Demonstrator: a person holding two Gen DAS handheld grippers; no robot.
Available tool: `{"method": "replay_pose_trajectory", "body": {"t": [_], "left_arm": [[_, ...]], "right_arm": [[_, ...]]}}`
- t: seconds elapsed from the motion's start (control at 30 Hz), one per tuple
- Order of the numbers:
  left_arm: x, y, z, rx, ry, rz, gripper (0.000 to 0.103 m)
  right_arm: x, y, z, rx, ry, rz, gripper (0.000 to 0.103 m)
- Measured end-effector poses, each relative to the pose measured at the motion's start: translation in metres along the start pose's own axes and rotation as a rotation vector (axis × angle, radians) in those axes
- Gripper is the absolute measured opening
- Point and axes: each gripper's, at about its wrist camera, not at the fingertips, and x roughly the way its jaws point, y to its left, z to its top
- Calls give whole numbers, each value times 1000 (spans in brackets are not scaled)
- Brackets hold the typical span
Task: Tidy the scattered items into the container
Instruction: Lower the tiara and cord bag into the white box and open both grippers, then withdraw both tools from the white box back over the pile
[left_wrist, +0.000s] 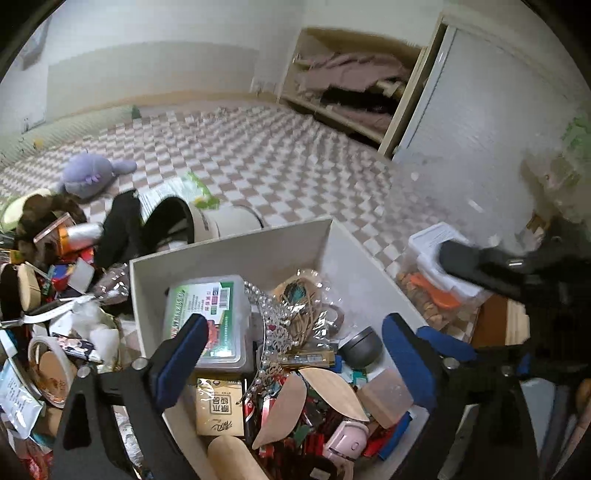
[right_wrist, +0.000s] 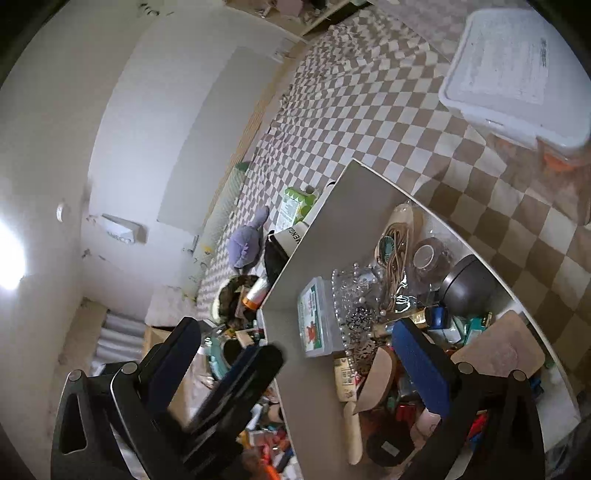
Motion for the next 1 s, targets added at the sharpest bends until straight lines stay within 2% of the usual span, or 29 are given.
{"method": "replay_pose_trajectory", "body": {"t": [0.1,0.43,0.53,0.8,0.9,1.0], "left_arm": [[-19,3,-5,2,-51,5,102],[-63,40,-28,-39,-105,62,103],[-75,55,-33,-73,-111,67,102],[-109,97,-55,-186,-128,81,102],[-124,110,-66,-196,-147,107,102],[-137,120,-76,-190,-168,137,103]], "right_arm": [[1,8,-7,-45,-11,-27,103],[-5,45,-36,-207,-78,-118,103],[-9,55,-47,-245,-116,-121,103],[-12,92,-88,-442,-138,-126,103],[-13,106,-108,-530,-180,-150,103],[-9,120,-128,-616,-174,-153,103]]}}
